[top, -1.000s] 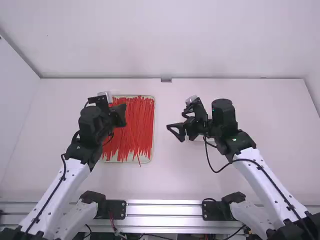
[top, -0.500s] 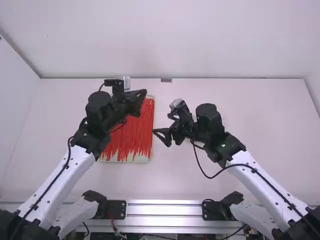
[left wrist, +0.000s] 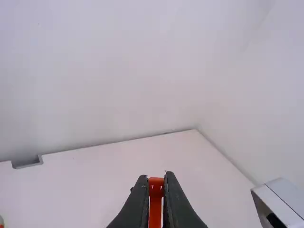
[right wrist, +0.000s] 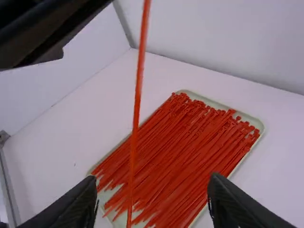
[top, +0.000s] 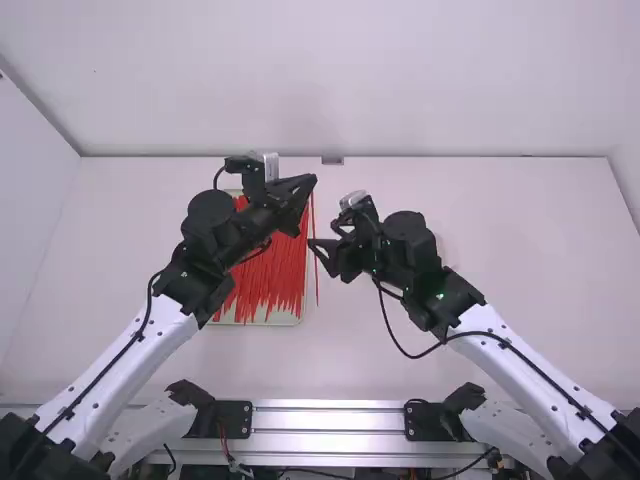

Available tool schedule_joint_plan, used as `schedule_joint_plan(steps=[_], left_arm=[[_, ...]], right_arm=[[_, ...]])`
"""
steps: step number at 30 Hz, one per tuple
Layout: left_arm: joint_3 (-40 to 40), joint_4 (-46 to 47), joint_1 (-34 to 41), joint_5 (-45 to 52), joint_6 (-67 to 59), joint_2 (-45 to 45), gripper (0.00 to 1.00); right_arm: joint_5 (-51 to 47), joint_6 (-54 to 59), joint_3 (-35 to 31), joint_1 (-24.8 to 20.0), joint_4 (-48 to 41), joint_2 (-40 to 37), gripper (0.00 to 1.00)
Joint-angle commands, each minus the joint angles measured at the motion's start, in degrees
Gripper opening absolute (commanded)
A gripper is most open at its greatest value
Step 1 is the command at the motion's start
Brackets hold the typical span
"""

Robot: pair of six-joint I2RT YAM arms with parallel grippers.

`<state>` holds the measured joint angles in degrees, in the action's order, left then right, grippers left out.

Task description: Fasten the cable tie

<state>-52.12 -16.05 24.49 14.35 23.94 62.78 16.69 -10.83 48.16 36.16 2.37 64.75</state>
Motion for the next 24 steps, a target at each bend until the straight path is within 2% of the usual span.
schedule_joint_plan(steps=[1,5,8,14,15,16,17,21,22,24], left_arm=[[-1.62,-1.01,0.31,-0.24,1.33,0.02,0.02],[-1.60,-2.25,0.31,-0.37,2.34,0.02,0.02],[-1.60,-2.82,0.33,-0.42,3.76,0.04,0.02],[-1.46,-4.15,0.37,-0.20,5.01,0.98,0.02],[-1.44,-4.15,0.37,-0.24,4.96,1.03,0.02],[-1.33,-4.24,0.37,-0.22,5.01,1.16,0.02],[-1.33,-4.28,0.37,-0.22,5.03,1.18,0.02],[-1.18,-4.44,0.37,-0.11,5.22,1.25,0.02],[-1.18,-4.83,0.37,0.37,5.22,1.25,0.02],[-1.16,-5.57,0.37,1.84,5.22,1.25,0.02]], right_arm=[[-0.61,-1.38,2.05,-0.42,0.48,0.50,0.55],[-0.46,-1.36,2.05,-0.42,1.07,0.52,0.45],[-0.52,-1.31,2.05,0.15,1.38,0.52,0.40],[-0.48,-1.16,2.05,1.07,1.77,0.50,0.36],[-0.48,-1.20,2.05,1.05,1.77,0.52,0.34],[-0.44,-1.20,2.05,0.92,1.75,0.52,0.26],[-0.44,-1.22,2.05,0.92,1.73,0.52,0.25],[-0.48,-1.22,2.05,1.03,1.57,0.50,0.11],[-0.46,-1.25,2.05,1.11,1.57,0.52,0.04],[-0.44,-1.38,2.05,0.94,1.55,0.52,0.00]])
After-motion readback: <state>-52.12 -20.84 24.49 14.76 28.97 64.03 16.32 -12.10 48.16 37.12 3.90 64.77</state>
